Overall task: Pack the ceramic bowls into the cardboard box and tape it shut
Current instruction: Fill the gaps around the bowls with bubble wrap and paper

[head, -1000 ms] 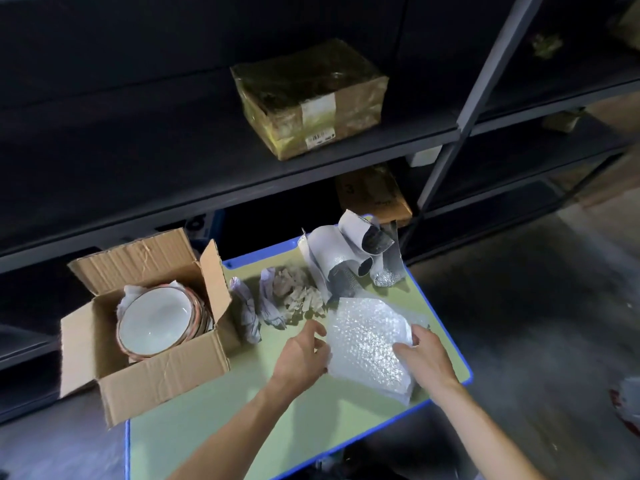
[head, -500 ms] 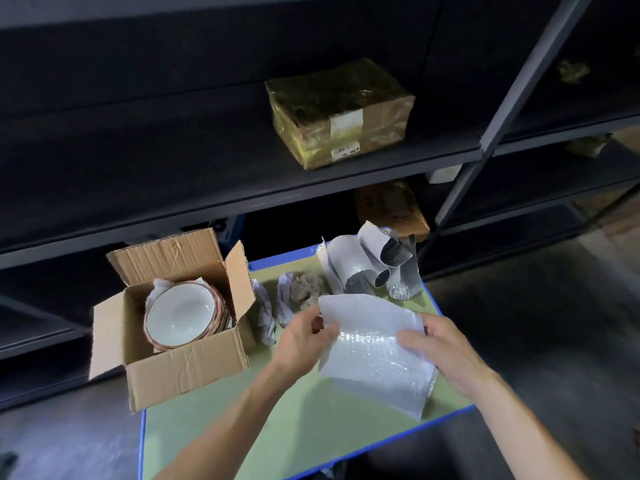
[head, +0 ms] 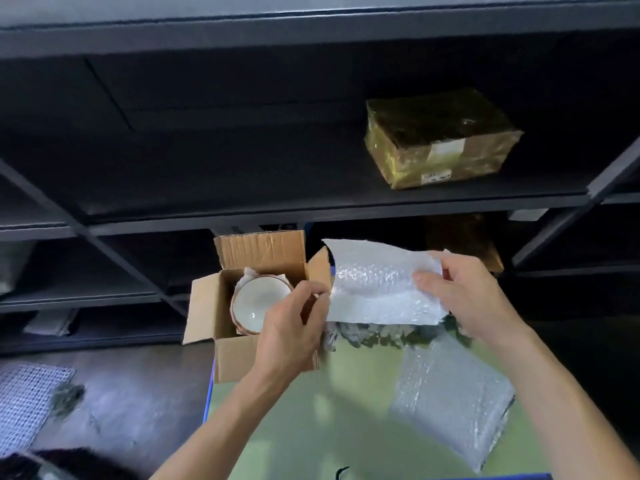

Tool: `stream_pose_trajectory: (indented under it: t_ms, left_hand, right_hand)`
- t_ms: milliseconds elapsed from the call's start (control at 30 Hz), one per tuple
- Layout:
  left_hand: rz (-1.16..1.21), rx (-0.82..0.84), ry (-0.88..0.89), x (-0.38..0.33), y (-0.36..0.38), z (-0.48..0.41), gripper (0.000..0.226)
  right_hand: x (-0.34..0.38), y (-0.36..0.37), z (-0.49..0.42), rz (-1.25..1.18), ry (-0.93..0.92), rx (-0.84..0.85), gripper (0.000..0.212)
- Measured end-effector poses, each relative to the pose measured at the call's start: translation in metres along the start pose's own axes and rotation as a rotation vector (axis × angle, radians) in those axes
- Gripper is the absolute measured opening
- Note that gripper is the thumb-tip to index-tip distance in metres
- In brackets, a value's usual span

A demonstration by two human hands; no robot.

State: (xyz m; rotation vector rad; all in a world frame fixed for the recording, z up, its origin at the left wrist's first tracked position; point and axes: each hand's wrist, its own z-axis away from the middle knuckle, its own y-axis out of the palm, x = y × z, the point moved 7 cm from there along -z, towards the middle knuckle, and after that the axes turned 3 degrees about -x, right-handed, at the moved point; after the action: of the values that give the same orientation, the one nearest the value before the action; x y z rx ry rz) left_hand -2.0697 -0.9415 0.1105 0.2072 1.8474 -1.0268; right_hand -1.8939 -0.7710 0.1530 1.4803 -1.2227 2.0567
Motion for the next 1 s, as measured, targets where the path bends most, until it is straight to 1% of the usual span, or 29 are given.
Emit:
stream_pose_trajectory:
  t_ms: [67, 100, 133, 167, 200, 233, 267, 300, 367, 433, 500, 567, 633, 700, 867, 933, 1000]
  left_hand:
    - [-0.017, -0.173, 0.032, 0.005, -0.021, 0.001, 0.011]
    - [-0.027, -0.223, 0.022, 0.012, -0.025, -0.001, 0.011]
    - [-0.041, -0.198, -0.005, 0.020, -0.026, -0.003, 0.008]
    - [-0.065, -0.105, -0.043, 0.030, -0.019, -0.006, 0.009]
    - [-0.100, 0.030, -0.085, 0.040, -0.008, -0.006, 0.014]
    - [-0.139, 0.145, -0.109, 0.049, 0.002, -0.005, 0.018]
    - [-0.171, 0.208, -0.101, 0.053, 0.008, -0.005, 0.020]
    - [-0.190, 0.233, -0.077, 0.056, 0.013, -0.006, 0.021]
    - [-0.197, 0.241, -0.042, 0.058, 0.014, -0.009, 0.017]
    - [-0.232, 0.249, -0.016, 0.065, 0.012, -0.015, 0.008]
    - [-0.262, 0.231, -0.007, 0.075, 0.005, -0.020, 0.015]
    - [-0.251, 0.172, -0.019, 0.088, -0.006, -0.024, 0.016]
    - [-0.248, 0.125, -0.046, 0.104, -0.015, -0.027, 0.015]
    - [-0.232, 0.123, -0.081, 0.115, -0.019, -0.029, 0.017]
    - [-0.133, 0.191, -0.071, 0.114, -0.010, -0.025, 0.025]
    - [-0.181, 0.258, -0.024, 0.110, 0.001, -0.022, 0.026]
    - [-0.216, 0.297, 0.000, 0.111, 0.011, -0.021, 0.024]
  right_hand:
    - [0.027, 0.010, -0.008, 0.051, -0.061, 0.009, 0.015]
    - [0.037, 0.013, -0.011, 0.090, -0.077, 0.000, 0.015]
    - [0.043, 0.018, -0.016, 0.135, -0.090, -0.014, 0.017]
    - [0.048, 0.023, -0.022, 0.190, -0.081, -0.025, 0.024]
    - [0.050, 0.030, -0.027, 0.238, -0.069, -0.023, 0.030]
    - [0.055, 0.038, -0.031, 0.289, -0.064, -0.008, 0.031]
    - [0.059, 0.047, -0.035, 0.339, -0.065, 0.016, 0.030]
    - [0.064, 0.056, -0.038, 0.390, -0.062, 0.045, 0.031]
    - [0.070, 0.070, -0.041, 0.471, -0.059, 0.081, 0.033]
    - [0.076, 0.080, -0.043, 0.523, -0.053, 0.094, 0.031]
    - [0.081, 0.086, -0.046, 0.559, -0.048, 0.103, 0.025]
    - [0.086, 0.095, -0.050, 0.609, -0.043, 0.108, 0.020]
    - [0.092, 0.109, -0.053, 0.669, -0.044, 0.133, 0.023]
    - [0.096, 0.128, -0.056, 0.733, -0.044, 0.163, 0.025]
    - [0.090, 0.168, -0.061, 0.942, 0.001, 0.194, 0.022]
    - [0.085, 0.176, -0.062, 0.985, 0.027, 0.196, 0.026]
    - [0.081, 0.181, -0.063, 1.007, 0.046, 0.199, 0.024]
